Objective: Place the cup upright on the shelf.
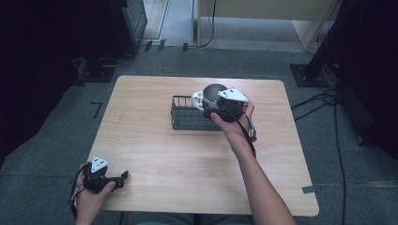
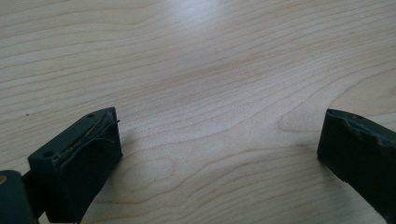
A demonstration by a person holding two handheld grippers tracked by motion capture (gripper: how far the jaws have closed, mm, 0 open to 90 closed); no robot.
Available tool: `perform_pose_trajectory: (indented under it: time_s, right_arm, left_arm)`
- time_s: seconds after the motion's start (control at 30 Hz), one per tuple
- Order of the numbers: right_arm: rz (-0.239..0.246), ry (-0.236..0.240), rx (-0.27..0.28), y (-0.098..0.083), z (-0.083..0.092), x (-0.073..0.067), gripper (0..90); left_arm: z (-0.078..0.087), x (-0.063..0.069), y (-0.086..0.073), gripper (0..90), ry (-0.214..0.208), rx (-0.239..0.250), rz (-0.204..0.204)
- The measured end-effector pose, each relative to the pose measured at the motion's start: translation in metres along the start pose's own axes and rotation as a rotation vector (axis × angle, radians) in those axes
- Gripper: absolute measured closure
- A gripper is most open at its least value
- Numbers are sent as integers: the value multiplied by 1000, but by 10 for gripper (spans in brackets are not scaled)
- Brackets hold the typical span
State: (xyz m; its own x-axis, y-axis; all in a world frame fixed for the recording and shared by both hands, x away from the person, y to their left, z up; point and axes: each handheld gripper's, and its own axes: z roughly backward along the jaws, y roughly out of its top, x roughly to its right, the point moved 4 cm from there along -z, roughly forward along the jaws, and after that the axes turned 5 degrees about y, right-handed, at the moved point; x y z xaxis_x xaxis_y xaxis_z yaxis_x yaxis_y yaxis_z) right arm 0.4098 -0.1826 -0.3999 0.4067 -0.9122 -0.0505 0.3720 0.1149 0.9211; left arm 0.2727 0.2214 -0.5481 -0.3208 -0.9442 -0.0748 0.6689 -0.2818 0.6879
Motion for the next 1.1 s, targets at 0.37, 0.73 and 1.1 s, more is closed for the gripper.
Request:
perform_pose_trajectory:
  time_s: [0.37, 0.73, 1.1]
  right_arm:
    - [4, 3, -11, 4, -27, 8, 74]
    - [-24, 5, -38, -10, -44, 13, 74]
    - [-29, 0, -63, -27, -50, 13, 73]
  left_arm:
    - [0, 0, 0, 0, -4, 2, 2]
    - [0, 0, 0, 0, -7, 3, 1]
    - [0, 0, 0, 0, -6, 2, 0]
